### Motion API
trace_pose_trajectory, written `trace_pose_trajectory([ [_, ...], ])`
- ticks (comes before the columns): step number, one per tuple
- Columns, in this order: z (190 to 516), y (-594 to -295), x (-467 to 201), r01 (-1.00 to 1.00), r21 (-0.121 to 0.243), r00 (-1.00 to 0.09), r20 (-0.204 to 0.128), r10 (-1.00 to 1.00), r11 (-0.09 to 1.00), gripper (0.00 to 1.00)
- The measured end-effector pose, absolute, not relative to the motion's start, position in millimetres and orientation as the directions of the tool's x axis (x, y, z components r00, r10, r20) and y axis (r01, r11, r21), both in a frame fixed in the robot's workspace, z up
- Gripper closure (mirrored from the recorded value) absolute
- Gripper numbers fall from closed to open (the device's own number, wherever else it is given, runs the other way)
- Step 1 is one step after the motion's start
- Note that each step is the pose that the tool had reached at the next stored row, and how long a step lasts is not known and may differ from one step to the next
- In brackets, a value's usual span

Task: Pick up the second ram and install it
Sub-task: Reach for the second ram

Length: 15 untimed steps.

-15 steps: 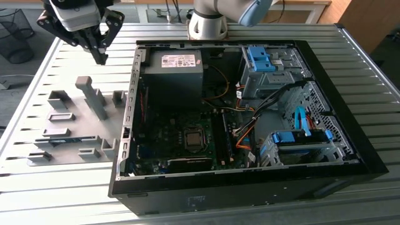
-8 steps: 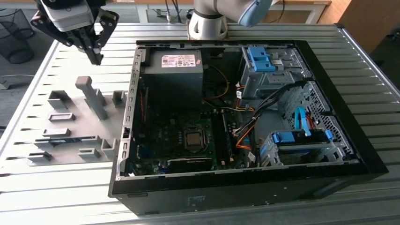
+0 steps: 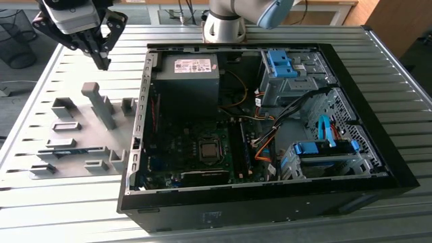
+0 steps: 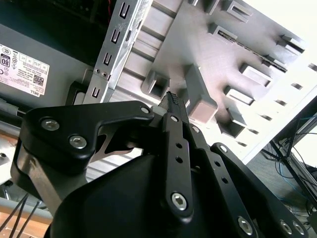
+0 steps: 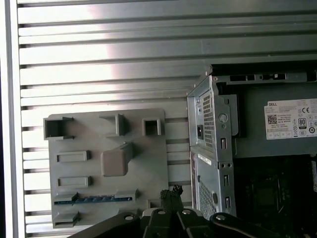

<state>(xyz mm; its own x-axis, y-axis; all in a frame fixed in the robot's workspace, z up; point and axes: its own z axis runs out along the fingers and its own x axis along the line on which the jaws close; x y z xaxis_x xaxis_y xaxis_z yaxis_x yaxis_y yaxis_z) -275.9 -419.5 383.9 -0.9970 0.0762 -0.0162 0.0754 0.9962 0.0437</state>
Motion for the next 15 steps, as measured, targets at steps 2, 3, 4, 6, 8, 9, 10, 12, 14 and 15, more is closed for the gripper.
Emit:
trace_pose_trajectory([
  [2, 383.9, -419.5, -276.3, 0.075, 0.044, -0.997, -0.016, 0.076, 0.996, 0.90],
  [3, 383.9, -419.5, -276.5, 0.075, 0.044, -0.997, -0.016, 0.076, 0.996, 0.90],
  [4, 383.9, -419.5, -276.7, 0.075, 0.044, -0.997, -0.016, 0.076, 0.996, 0.90],
  [6, 383.9, -419.5, -277.2, 0.075, 0.044, -0.997, -0.016, 0.076, 0.996, 0.90],
  [8, 383.8, -419.5, -277.7, 0.075, 0.044, -0.997, -0.016, 0.076, 0.996, 0.90],
  [9, 383.9, -419.5, -278.2, 0.076, 0.044, -0.997, -0.016, 0.076, 0.996, 0.90],
  [10, 383.9, -419.5, -279.2, 0.075, 0.044, -0.997, -0.016, 0.076, 0.996, 0.90],
  [12, 383.9, -419.5, -281.2, 0.075, 0.044, -0.997, -0.016, 0.076, 0.996, 0.90],
  [14, 383.9, -419.5, -283.2, 0.075, 0.044, -0.997, -0.016, 0.076, 0.996, 0.90],
  [15, 383.9, -419.5, -284.4, 0.075, 0.044, -0.997, -0.016, 0.076, 0.996, 0.90],
])
